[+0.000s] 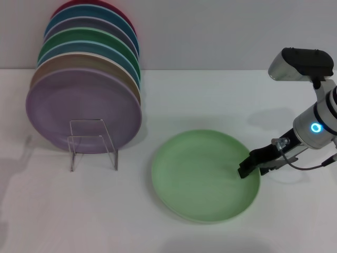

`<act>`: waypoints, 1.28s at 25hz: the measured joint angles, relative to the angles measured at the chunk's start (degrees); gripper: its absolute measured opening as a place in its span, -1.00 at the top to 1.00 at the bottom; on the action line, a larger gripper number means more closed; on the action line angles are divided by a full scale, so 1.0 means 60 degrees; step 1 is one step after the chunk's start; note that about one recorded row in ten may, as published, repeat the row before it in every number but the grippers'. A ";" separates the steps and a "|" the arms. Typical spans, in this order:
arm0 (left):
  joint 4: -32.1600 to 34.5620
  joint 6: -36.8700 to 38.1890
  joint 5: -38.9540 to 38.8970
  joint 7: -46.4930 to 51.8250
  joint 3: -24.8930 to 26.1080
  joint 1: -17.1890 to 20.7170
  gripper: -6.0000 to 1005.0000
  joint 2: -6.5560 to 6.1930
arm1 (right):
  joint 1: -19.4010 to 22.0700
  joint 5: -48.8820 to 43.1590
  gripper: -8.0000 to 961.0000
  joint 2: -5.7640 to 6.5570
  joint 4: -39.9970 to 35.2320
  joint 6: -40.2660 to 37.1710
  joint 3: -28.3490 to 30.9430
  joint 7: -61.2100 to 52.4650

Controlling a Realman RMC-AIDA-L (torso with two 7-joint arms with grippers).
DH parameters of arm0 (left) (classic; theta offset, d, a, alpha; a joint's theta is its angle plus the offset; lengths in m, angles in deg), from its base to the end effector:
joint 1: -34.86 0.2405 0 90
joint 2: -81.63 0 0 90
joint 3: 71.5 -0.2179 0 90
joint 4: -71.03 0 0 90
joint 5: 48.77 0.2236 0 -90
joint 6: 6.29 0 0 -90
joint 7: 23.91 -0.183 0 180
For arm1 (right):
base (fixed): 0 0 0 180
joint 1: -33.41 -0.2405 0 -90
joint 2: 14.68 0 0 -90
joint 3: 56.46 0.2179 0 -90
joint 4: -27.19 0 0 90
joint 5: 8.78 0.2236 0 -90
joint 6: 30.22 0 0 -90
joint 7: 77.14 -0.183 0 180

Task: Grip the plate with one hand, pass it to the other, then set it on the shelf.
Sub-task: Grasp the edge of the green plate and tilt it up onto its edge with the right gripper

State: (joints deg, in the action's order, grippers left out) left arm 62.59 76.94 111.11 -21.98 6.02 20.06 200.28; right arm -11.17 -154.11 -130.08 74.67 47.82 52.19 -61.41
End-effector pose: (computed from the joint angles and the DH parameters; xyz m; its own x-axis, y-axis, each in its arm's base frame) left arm -0.3226 0.3060 0.0465 0.7999 -0.2434 0.5485 0.5622 -0.0158 -0.8269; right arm 0.2185 0.3851 -0.0356 0.3135 -0.9496 0.0035 -0.8577 -0.2847 -0.4281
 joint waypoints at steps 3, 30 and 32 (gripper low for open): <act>0.0003 -0.0001 0.0000 0.0000 0.0000 -0.0014 -0.61 0.0000 | -0.0003 0.0000 -0.35 -0.0002 -0.0004 0.0002 -0.0010 -0.0001; -0.0197 -0.0131 0.0053 0.0001 -0.0077 -0.0062 -0.61 0.0011 | 0.1032 0.0351 0.91 -0.0431 0.1673 -0.0792 -0.0404 0.0868; -0.0337 -0.0113 0.0077 0.0001 -0.0097 -0.0027 -0.61 0.0012 | 0.1249 0.0553 0.93 -0.0501 0.1985 -0.0808 -0.0387 0.1110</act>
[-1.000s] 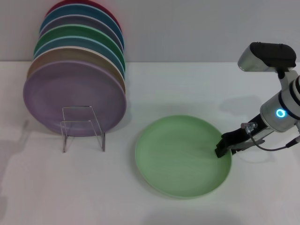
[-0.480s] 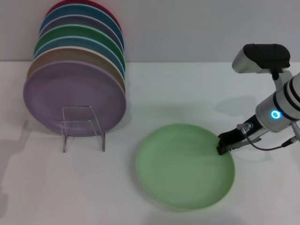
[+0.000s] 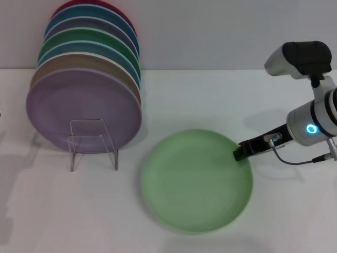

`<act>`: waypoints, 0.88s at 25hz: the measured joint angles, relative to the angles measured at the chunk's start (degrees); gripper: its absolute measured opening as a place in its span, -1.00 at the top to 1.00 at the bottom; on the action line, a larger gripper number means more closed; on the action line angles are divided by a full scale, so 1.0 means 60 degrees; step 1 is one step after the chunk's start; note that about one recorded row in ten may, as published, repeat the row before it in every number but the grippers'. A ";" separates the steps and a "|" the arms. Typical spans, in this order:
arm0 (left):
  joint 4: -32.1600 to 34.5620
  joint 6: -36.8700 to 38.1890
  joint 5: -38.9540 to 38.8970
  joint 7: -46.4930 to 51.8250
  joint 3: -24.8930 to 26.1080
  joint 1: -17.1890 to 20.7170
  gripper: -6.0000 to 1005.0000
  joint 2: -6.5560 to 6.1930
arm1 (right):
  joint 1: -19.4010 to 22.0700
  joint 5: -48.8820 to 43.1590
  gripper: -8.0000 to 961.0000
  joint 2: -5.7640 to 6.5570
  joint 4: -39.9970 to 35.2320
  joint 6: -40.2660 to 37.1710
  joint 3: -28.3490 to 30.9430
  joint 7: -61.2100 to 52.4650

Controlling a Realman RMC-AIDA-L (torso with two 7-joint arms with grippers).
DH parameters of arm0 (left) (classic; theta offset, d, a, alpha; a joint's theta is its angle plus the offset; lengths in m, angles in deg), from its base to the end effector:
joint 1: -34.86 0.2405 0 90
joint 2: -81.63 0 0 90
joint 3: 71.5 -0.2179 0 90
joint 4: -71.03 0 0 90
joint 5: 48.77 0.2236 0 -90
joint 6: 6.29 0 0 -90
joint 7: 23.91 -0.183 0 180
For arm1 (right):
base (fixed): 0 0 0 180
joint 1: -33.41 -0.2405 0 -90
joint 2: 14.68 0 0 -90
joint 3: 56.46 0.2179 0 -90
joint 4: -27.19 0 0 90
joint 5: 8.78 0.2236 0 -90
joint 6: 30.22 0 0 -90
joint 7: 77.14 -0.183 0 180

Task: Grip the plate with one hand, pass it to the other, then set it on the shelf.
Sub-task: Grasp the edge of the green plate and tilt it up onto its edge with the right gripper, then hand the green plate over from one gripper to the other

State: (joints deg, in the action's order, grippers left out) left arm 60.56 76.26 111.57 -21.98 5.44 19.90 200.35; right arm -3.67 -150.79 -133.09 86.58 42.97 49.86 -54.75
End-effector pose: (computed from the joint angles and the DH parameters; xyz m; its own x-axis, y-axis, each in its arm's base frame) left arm -0.3125 0.3125 0.0438 0.7876 -0.2647 0.5564 0.5675 -0.0401 -0.8224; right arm 0.1984 0.3896 -0.0363 0.4915 -0.8654 -0.0977 -0.8145 -0.4171 -0.4034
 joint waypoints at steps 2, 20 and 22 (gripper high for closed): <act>-0.0124 0.0042 0.0019 0.0000 -0.0016 0.0040 -0.61 -0.0003 | 0.0194 0.0271 0.93 -0.0040 0.0254 0.0029 0.0030 0.0199; -0.4073 -0.1316 0.0797 0.0637 -0.1010 0.1075 -0.55 -0.0801 | 0.4517 0.6486 0.94 -0.0126 0.2589 -0.1226 0.1201 0.7317; -0.5854 -0.3110 0.0876 0.1053 -0.1534 0.1325 -0.54 -0.1456 | 0.4920 0.8359 0.94 -0.0120 0.1816 -0.1159 0.1566 0.9304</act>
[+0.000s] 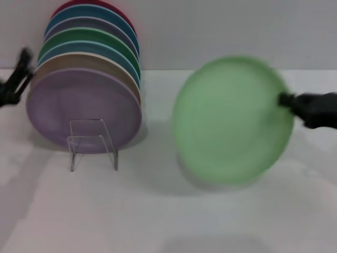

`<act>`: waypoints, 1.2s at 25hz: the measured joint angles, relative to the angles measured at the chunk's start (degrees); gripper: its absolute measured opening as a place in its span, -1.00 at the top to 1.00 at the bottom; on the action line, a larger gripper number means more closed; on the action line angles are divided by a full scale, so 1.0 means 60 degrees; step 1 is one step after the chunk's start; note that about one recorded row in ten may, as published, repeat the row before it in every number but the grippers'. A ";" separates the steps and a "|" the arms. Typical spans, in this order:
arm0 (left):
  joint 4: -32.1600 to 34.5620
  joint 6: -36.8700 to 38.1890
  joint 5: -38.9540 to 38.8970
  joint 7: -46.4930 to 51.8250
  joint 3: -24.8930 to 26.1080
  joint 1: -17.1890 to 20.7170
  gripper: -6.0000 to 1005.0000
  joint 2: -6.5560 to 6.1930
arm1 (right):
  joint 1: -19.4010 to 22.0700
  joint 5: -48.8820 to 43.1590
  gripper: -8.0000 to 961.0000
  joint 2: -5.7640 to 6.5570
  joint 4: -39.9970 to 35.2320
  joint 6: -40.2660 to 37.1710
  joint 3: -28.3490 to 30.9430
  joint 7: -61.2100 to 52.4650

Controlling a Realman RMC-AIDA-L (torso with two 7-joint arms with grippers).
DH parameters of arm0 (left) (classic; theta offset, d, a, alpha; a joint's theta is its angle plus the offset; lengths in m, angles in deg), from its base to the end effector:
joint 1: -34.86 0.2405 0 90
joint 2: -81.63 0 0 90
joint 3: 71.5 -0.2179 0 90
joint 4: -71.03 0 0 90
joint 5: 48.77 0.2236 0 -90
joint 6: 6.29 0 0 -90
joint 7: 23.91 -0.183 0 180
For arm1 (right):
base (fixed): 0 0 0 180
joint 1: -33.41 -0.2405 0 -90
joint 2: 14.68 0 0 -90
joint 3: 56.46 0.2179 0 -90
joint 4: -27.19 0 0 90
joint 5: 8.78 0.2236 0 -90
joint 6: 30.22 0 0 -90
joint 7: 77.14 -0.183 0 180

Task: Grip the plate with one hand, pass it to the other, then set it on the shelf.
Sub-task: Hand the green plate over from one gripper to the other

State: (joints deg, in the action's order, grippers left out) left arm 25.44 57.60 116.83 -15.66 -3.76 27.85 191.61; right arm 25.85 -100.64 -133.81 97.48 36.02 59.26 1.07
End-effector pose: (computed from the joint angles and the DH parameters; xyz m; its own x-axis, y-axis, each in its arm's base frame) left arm -0.2273 0.3500 0.0507 0.6832 -0.3296 0.6516 0.5709 -0.3154 -0.7580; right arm 0.2229 0.3556 0.0568 0.6742 -0.3491 -0.6508 -0.6856 -0.6234 -0.3759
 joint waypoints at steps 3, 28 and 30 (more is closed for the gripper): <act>-0.2687 -0.2912 0.0017 0.0492 -0.0662 0.0186 -0.53 -0.1088 | 0.0191 0.2036 0.94 0.0012 -0.1251 0.0299 0.0574 0.2235; -1.0640 -2.0547 -0.5208 -0.8380 0.3060 -0.1581 -0.41 0.1661 | -0.1170 0.2194 0.94 0.0059 -0.3969 0.0740 0.0982 0.5830; -1.0292 -2.0417 -0.5195 -0.8371 0.2966 -0.1665 -0.41 0.1628 | -0.1224 0.2201 0.94 0.0057 -0.3976 0.0895 0.0951 0.5811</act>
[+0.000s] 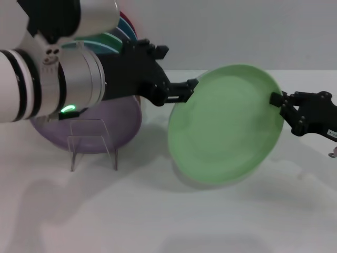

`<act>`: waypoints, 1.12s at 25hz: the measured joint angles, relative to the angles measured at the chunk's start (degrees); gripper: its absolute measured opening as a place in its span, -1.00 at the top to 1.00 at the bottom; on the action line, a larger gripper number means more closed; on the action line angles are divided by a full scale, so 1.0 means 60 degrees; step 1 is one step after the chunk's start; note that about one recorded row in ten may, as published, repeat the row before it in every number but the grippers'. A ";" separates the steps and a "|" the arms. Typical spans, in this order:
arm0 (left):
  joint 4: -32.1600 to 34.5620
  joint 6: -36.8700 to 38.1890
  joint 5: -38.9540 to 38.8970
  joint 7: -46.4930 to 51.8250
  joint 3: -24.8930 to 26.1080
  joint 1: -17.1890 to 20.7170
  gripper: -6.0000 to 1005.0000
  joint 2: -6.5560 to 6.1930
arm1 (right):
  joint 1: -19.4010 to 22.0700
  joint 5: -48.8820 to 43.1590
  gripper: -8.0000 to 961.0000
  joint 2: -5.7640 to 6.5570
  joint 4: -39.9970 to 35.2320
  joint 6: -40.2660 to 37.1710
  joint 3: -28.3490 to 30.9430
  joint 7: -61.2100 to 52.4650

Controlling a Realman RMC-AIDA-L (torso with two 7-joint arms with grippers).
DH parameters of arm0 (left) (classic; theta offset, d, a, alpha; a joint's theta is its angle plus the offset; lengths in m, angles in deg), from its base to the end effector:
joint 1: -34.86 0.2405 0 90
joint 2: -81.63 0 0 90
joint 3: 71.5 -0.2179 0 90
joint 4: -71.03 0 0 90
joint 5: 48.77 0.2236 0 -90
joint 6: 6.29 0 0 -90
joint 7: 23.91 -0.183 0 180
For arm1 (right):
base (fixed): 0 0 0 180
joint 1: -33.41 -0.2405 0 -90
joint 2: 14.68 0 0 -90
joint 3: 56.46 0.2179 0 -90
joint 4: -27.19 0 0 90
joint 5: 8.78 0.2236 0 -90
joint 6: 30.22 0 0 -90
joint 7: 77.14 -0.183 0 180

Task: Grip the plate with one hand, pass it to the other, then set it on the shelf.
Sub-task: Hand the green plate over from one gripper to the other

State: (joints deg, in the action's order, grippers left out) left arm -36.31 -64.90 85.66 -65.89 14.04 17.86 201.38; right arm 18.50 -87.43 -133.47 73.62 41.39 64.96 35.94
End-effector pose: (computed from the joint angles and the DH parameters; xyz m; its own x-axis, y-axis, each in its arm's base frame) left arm -0.0278 0.3508 0.0084 0.9624 0.0890 0.2567 0.2255 -0.7889 -0.5717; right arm 0.2426 0.3572 0.0307 0.7452 -0.0951 -0.6600 -0.5207 -0.7013 -0.4869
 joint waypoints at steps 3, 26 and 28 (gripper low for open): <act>0.0245 0.0103 -0.0033 0.0040 -0.0197 -0.0099 -0.39 -0.0057 | 0.0000 -0.0013 0.94 -0.0009 0.0003 0.0185 0.0005 -0.0027; 0.0867 0.0340 0.0021 0.0316 -0.0602 -0.0377 -0.29 -0.0242 | -0.0047 0.0041 0.94 -0.0039 -0.0049 0.0607 0.0019 -0.0105; 0.0851 0.0256 0.0029 0.0218 -0.0600 -0.0421 -0.19 -0.0256 | -0.0041 0.0041 0.94 -0.0045 -0.0049 0.0655 0.0037 -0.0106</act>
State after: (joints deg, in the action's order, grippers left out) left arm -31.21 -63.37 85.83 -64.58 10.43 15.33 199.84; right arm 18.26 -87.18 -133.74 73.33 45.32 65.18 35.30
